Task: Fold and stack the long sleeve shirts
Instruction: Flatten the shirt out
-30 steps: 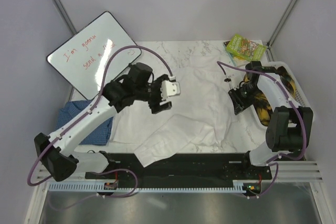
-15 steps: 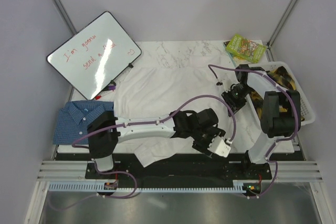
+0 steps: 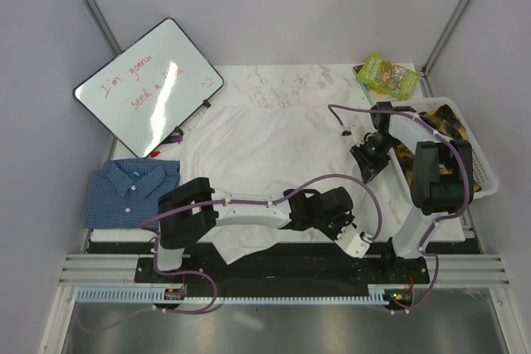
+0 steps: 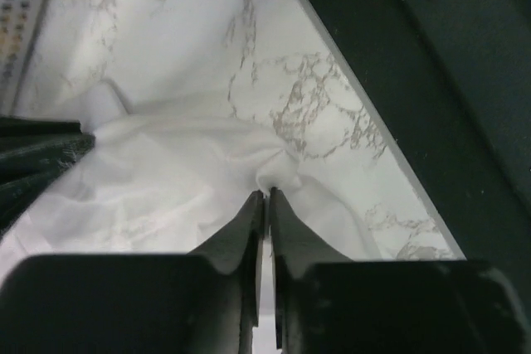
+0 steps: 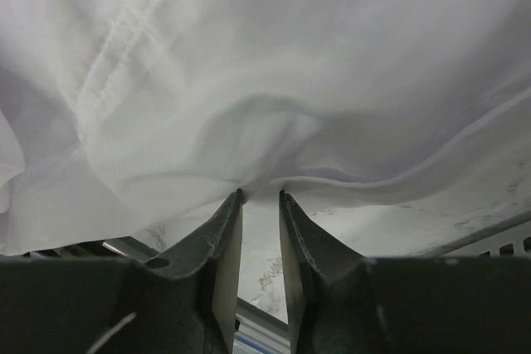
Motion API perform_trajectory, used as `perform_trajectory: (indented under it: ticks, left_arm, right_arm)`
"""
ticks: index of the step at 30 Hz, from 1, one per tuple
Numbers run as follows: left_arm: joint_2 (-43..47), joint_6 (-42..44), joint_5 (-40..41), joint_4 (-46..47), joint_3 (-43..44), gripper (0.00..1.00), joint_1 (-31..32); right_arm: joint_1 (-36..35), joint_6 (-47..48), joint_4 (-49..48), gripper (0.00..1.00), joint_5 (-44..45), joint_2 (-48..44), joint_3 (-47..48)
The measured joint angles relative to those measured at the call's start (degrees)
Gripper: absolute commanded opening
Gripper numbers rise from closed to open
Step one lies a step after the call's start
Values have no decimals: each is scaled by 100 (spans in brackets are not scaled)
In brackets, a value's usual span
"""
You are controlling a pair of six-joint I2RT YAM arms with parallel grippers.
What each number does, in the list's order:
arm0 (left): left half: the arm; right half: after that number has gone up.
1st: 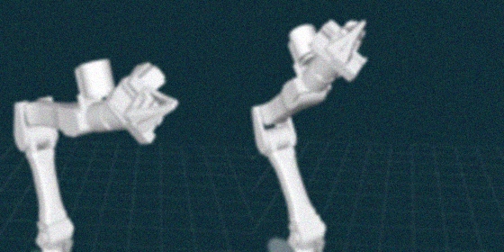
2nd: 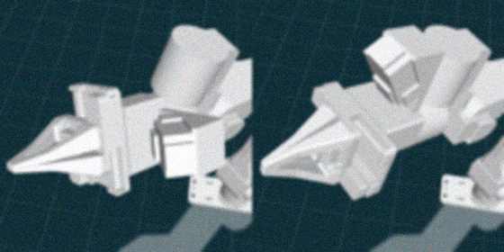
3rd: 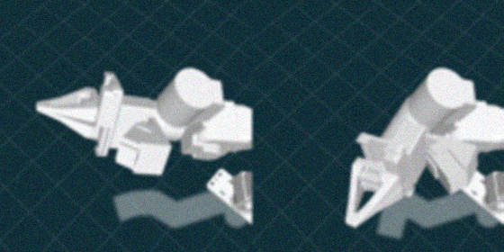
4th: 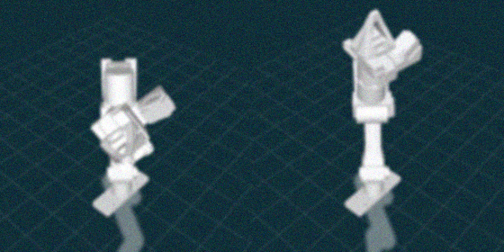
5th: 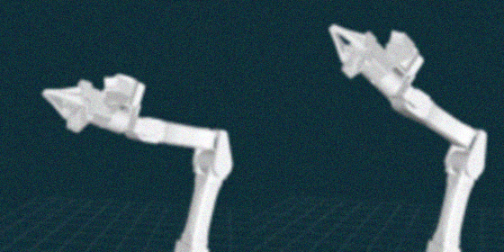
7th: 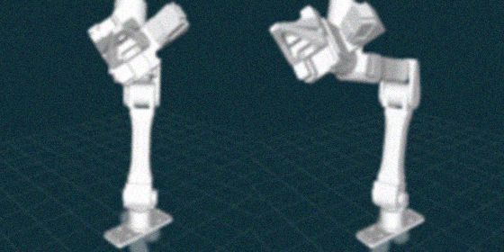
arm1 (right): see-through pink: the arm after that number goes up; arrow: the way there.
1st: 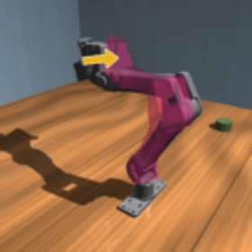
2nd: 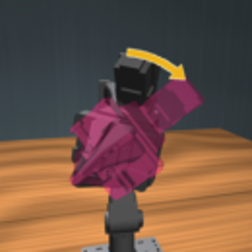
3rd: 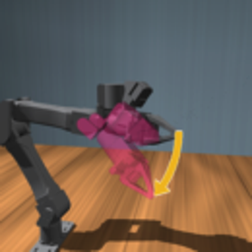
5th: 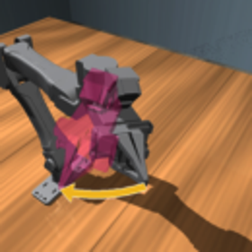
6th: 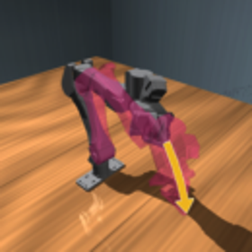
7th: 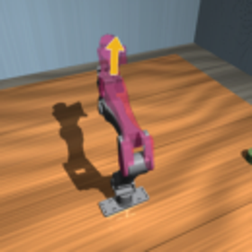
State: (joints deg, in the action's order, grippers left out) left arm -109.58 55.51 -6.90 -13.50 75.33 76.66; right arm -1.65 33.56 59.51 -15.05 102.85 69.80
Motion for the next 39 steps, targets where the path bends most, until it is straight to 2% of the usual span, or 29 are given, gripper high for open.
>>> perform_trajectory:
  ticks: [4, 7, 8, 12, 16, 18, 19, 21, 22, 23, 26, 29, 32, 37, 39]
  left_arm:
    - [114, -4, 94, -114, -155, 2, -188]
    - [398, -216, -98, -463, -153, 2, -535]
    - [516, -339, -234, -619, -111, 2, -715]
    - [730, -1036, -850, -1104, 264, 2, -1451]
    - [706, -1755, -1390, -1338, 319, 6, -1803]
    - [638, -2162, -1757, -1440, 321, 11, -1941]
    - [588, -2361, -1945, -1473, 328, 19, -2009]
    - [505, -2778, -2302, -1510, 328, 29, -2175]
    - [490, -2929, -2415, -1532, 328, 42, -2253]
    - [487, -3152, -2583, -1541, 328, 47, -2378]
    - [564, -3676, -2983, -1558, 295, 54, -2824]
    - [811, -3919, -3106, -1753, 114, 55, -3381]
    - [1158, -3939, -3080, -2223, -44, 55, -4175]
    - [1646, -3851, -2723, -2905, -308, 56, -5700]
    - [1803, -3764, -2551, -3101, -452, 56, -6070]
  right_arm:
    - [0, 79, -70, 33, 76, 0, 0]
    - [0, 140, -83, 37, 42, -33, 0]
    - [0, 170, -81, 39, -4, -74, 0]
    - [17, 404, -42, 58, -463, -608, 0]
    - [109, 647, -46, 59, -951, -1305, 0]
    - [264, 835, -37, 59, -1270, -1788, -4]
    - [374, 949, -39, 59, -1436, -2002, -17]
    - [549, 1285, -9, 59, -1718, -2371, -107]
    - [616, 1504, 35, 60, -1862, -2551, -192]
    - [658, 1853, 114, 60, -2006, -2761, -339]
    - [619, 2697, 358, 59, -2317, -3329, -846]
    - [389, 3580, 616, 60, -2406, -3912, -1412]
    - [-125, 4017, 673, 62, -2382, -4385, -1810]
    - [-1196, 3888, 273, 64, -2269, -4946, -2234]
    - [-1537, 3716, -31, 63, -2118, -5036, -2382]
